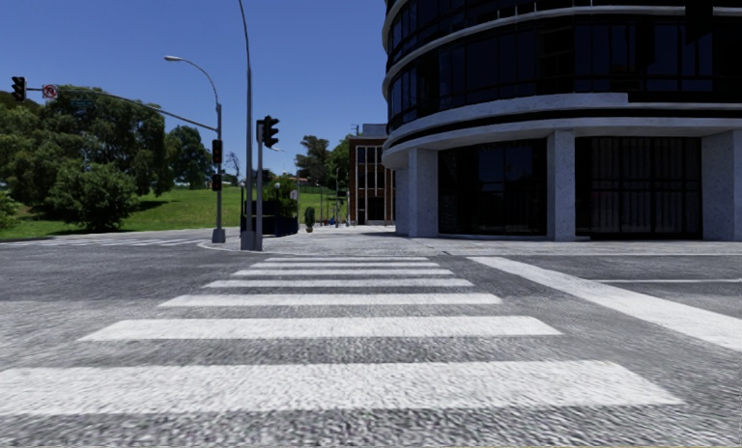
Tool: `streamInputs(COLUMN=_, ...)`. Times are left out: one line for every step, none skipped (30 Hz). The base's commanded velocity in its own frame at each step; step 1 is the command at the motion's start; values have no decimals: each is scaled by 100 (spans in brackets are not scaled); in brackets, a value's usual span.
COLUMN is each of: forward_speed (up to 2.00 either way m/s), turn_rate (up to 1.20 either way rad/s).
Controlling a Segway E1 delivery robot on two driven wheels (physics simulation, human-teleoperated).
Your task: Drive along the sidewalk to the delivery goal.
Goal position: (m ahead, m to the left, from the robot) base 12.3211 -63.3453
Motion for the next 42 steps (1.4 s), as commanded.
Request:
streamInputs(forward_speed=190, turn_rate=20)
streamInputs(forward_speed=190, turn_rate=13)
streamInputs(forward_speed=190, turn_rate=0)
streamInputs(forward_speed=190, turn_rate=0)
streamInputs(forward_speed=190, turn_rate=0)
streamInputs(forward_speed=190, turn_rate=0)
streamInputs(forward_speed=190, turn_rate=0)
streamInputs(forward_speed=190, turn_rate=0)
streamInputs(forward_speed=190, turn_rate=0)
streamInputs(forward_speed=190, turn_rate=0)
streamInputs(forward_speed=190, turn_rate=0)
streamInputs(forward_speed=190, turn_rate=2)
streamInputs(forward_speed=190, turn_rate=9)
streamInputs(forward_speed=190, turn_rate=14)
streamInputs(forward_speed=190, turn_rate=17)
streamInputs(forward_speed=190, turn_rate=18)
streamInputs(forward_speed=190, turn_rate=18)
streamInputs(forward_speed=190, turn_rate=18)
streamInputs(forward_speed=190, turn_rate=18)
streamInputs(forward_speed=190, turn_rate=18)
streamInputs(forward_speed=190, turn_rate=18)
streamInputs(forward_speed=190, turn_rate=18)
streamInputs(forward_speed=190, turn_rate=18)
streamInputs(forward_speed=190, turn_rate=18)
streamInputs(forward_speed=190, turn_rate=18)
streamInputs(forward_speed=190, turn_rate=18)
streamInputs(forward_speed=190, turn_rate=18)
streamInputs(forward_speed=190, turn_rate=18)
streamInputs(forward_speed=190, turn_rate=18)
streamInputs(forward_speed=190, turn_rate=18)
streamInputs(forward_speed=190, turn_rate=18)
streamInputs(forward_speed=190, turn_rate=18)
streamInputs(forward_speed=190, turn_rate=18)
streamInputs(forward_speed=190, turn_rate=21)
streamInputs(forward_speed=190, turn_rate=23)
streamInputs(forward_speed=190, turn_rate=23)
streamInputs(forward_speed=190, turn_rate=23)
streamInputs(forward_speed=190, turn_rate=24)
streamInputs(forward_speed=190, turn_rate=24)
streamInputs(forward_speed=190, turn_rate=24)
streamInputs(forward_speed=190, turn_rate=24)
streamInputs(forward_speed=189, turn_rate=24)
